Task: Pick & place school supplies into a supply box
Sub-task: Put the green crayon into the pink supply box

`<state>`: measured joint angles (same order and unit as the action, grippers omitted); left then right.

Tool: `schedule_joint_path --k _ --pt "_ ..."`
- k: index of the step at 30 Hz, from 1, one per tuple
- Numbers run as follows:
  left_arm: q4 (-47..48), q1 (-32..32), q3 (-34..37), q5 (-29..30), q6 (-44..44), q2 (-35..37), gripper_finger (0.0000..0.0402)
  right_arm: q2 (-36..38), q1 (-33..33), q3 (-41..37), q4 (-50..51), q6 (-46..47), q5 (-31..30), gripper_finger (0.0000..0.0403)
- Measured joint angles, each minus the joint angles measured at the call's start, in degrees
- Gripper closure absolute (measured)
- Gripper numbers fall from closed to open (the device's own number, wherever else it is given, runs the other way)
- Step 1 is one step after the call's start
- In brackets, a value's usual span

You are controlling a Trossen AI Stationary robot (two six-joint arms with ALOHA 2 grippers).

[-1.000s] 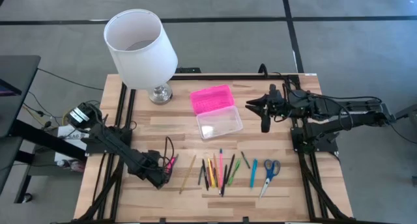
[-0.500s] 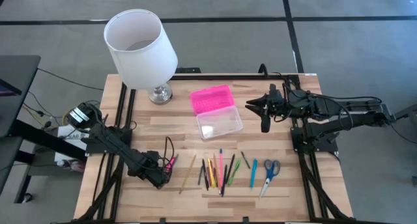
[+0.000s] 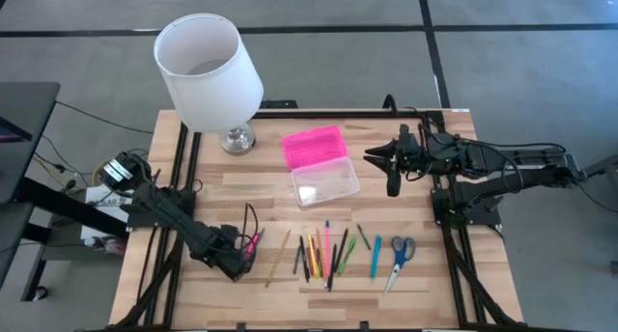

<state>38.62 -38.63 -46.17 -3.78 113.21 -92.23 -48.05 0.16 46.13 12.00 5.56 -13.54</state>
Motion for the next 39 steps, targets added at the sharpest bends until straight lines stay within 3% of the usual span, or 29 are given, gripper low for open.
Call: schedule_joint_path --k 11,20,28,33,39 --pt "3.42 3.62 0.28 1.61 -21.45 0.00 0.0371 0.00 0.00 0.00 -0.03 0.01 0.00 0.0328" --pt "4.34 9.99 1.51 1.63 -30.95 0.09 0.0372 0.00 0.15 0.00 -0.03 2.93 0.00 0.0328" --pt "4.58 11.74 1.77 2.14 -34.00 1.51 0.0373 0.00 0.20 0.00 -0.03 4.55 0.00 0.0328" --pt "4.98 12.26 2.15 10.30 -32.05 5.06 0.0381 0.00 0.20 0.00 -0.05 4.61 0.00 0.0328" --pt "2.87 14.88 1.35 14.69 -33.63 11.45 0.0395 0.00 0.20 0.00 -0.25 4.61 0.00 0.0328"
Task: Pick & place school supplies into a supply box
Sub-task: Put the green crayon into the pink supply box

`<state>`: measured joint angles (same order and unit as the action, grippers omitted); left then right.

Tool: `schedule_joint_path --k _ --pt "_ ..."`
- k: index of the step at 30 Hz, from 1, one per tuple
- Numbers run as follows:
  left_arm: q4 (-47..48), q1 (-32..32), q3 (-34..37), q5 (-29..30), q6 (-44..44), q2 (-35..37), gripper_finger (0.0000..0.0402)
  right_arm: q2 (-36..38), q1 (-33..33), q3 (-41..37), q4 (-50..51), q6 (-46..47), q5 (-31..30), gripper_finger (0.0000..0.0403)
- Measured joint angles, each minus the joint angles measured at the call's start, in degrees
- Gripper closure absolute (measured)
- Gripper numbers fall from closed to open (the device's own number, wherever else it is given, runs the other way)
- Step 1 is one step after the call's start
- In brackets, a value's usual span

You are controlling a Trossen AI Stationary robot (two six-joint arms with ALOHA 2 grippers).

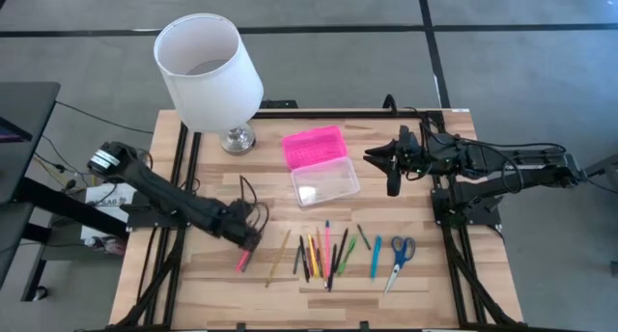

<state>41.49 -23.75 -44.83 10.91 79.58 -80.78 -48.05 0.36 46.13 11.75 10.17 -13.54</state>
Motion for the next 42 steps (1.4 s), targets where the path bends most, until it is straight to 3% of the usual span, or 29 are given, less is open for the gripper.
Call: schedule_joint_path --k 6,10,21,32,42 --pt "-0.65 6.93 -4.01 3.25 -12.50 1.63 0.0390 -0.02 0.00 0.00 -0.24 0.35 0.00 0.0328" --pt "-6.01 12.23 -6.16 3.86 -23.02 1.69 0.0391 -0.02 0.00 0.00 -0.22 0.85 0.00 0.0328" --pt "-21.72 27.00 -10.92 -0.25 -45.95 0.73 0.0391 -0.02 0.00 0.00 -0.22 1.51 0.00 0.0328" --pt "-26.24 31.07 -23.19 -8.60 -58.98 -16.49 0.0390 -0.04 0.00 -0.02 0.37 1.51 0.02 0.0328" --pt "-12.62 32.64 -37.21 -8.91 -65.05 -28.54 0.0387 -0.07 0.02 -0.02 4.40 4.54 0.00 0.0328"
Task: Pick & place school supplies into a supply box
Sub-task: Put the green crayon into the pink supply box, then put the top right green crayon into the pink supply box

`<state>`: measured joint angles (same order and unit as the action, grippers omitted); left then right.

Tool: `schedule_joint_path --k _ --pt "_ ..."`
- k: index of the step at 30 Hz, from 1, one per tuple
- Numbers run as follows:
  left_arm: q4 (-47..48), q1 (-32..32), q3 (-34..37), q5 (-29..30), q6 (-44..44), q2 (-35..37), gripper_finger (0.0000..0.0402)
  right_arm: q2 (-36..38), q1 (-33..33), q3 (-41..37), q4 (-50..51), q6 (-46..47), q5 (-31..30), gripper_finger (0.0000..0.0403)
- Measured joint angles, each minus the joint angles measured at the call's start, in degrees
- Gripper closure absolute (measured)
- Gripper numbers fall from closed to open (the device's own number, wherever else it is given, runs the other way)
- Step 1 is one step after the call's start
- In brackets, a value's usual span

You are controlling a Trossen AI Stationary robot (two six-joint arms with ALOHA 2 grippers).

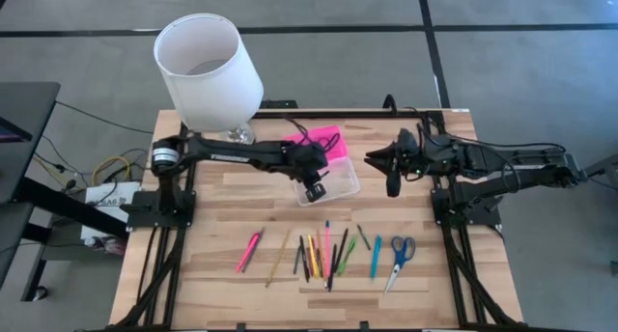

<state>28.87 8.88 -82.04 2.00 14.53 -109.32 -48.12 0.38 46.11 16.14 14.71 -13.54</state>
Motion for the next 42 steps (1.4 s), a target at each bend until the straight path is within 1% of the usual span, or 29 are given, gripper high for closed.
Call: schedule_joint_path --k 5,10,13,16,19,23,27,30,35,42 --pt "1.09 0.52 -0.91 0.32 0.00 -1.32 0.0363 0.00 0.28 0.00 4.32 3.61 0.00 0.0328" --pt "1.75 0.55 -0.90 2.95 -1.60 -1.33 0.0321 0.00 1.62 -0.02 6.77 6.26 0.00 0.0328" --pt "1.70 0.56 -0.90 3.28 -1.69 -1.33 0.0294 0.00 2.78 -0.02 7.65 8.45 0.02 0.0328" --pt "1.91 0.61 -0.90 1.61 -2.17 -1.06 0.0273 0.00 4.64 -0.02 9.26 12.95 -0.02 0.0328" --pt "2.46 0.18 -0.89 -0.43 -3.52 0.78 0.0260 0.00 7.73 -0.02 11.86 18.51 0.00 0.0328" --pt "5.16 -1.57 -0.88 -1.71 -6.90 4.51 0.0255 -1.92 12.76 -0.02 13.55 25.54 -1.37 0.0328" --pt "8.28 -3.98 -0.27 -0.11 -9.20 8.52 0.0255 -5.69 17.87 -0.02 13.51 31.01 -4.55 0.0328" --pt "9.23 -5.60 0.98 1.49 -9.86 11.62 0.0255 -10.04 20.41 -0.02 13.57 34.88 -4.83 0.0328" --pt "11.57 -7.32 1.70 2.42 -9.93 16.03 0.0255 -17.33 22.69 -0.04 13.39 42.89 -4.98 0.0328" --pt "15.62 -8.27 1.70 2.56 -10.14 21.89 0.0255 -25.25 23.22 -0.04 13.54 53.81 -4.50 0.0328"
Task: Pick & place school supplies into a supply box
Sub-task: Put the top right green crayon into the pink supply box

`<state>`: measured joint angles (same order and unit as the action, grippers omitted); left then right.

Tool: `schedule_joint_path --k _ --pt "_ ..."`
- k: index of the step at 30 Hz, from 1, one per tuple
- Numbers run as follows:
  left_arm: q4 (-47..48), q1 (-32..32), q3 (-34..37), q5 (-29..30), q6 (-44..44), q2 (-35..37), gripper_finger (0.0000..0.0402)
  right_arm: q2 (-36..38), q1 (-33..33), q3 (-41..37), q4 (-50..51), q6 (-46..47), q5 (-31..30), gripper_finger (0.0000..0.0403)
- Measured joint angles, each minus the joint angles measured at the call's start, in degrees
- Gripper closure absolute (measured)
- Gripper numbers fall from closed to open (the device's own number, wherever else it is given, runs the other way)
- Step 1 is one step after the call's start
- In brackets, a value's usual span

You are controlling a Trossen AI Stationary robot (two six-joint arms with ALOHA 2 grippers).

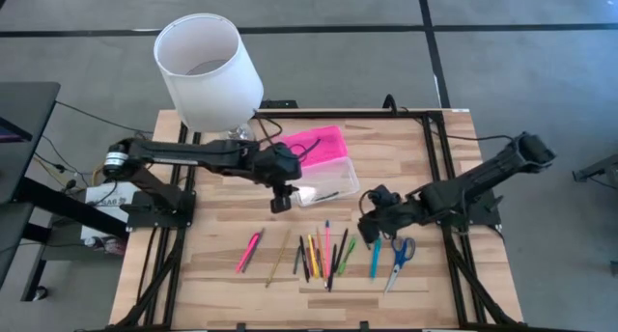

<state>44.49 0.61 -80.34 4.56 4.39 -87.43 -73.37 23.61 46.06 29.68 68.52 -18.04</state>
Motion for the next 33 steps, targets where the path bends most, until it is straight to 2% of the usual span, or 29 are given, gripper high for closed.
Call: schedule_joint_path --k 7,15,19,28,33 --pt "3.30 -0.18 0.00 0.91 -0.29 5.02 0.0255 -4.98 1.25 0.01 -0.13 6.47 0.50 0.0328" --pt "6.36 -0.16 0.00 4.09 -0.38 7.07 0.0255 -11.22 1.87 0.02 -0.12 13.38 6.77 0.0328" --pt "7.27 -0.16 0.00 4.09 -0.38 7.03 0.0255 -12.35 1.89 0.02 -0.16 15.39 7.39 0.0328" --pt "7.74 -0.14 0.00 5.27 -0.38 7.01 0.0255 -12.34 1.87 0.04 3.02 14.89 6.78 0.0326" --pt "7.80 -0.14 0.00 5.36 -0.38 6.99 0.0255 -12.34 1.42 0.04 1.36 10.78 6.70 0.0316"
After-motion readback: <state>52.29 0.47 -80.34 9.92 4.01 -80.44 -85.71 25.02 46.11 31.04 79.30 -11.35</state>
